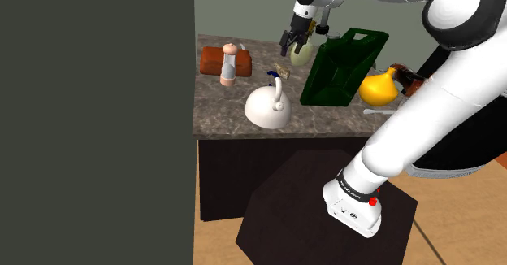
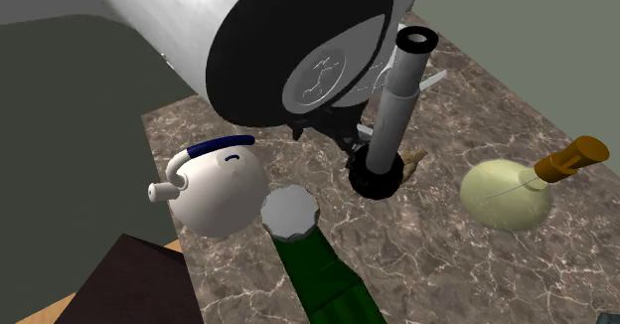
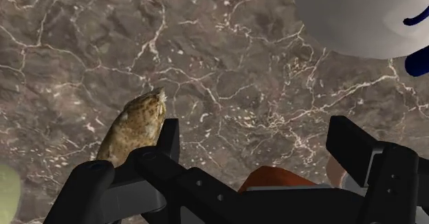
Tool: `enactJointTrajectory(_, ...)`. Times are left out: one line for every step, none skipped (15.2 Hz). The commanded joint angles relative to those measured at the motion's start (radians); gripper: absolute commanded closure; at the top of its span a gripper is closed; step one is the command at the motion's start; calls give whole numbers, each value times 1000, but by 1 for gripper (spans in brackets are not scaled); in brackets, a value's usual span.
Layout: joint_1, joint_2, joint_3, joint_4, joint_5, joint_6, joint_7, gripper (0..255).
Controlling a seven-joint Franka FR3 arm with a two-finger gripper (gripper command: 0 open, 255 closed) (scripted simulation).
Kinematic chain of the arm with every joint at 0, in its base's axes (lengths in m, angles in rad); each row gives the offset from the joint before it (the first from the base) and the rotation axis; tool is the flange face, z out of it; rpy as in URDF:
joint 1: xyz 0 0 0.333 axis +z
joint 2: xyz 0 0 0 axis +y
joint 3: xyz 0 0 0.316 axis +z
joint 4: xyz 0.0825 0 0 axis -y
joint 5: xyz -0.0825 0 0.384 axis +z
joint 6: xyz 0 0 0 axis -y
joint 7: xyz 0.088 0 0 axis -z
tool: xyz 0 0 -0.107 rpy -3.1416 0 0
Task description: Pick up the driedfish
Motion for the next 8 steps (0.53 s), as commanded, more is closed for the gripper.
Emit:
enactJointTrajectory(-15, 89, -20, 69, 36, 1, -22, 0)
enactJointTrajectory(-24, 128, -27, 99, 53, 0, -32, 0)
enactJointTrajectory(-33, 169, -34, 131, 71, -1, -42, 0)
enactJointTrajectory(-44, 209, -40, 163, 89, -4, -51, 0)
enactJointTrajectory(-55, 249, -44, 197, 107, -8, -59, 0)
enactJointTrajectory(-67, 290, -48, 232, 125, -13, -67, 0)
enactJointTrajectory(-80, 331, -51, 269, 143, -19, -74, 0)
enactJointTrajectory(-94, 373, -52, 306, 161, -26, -81, 0)
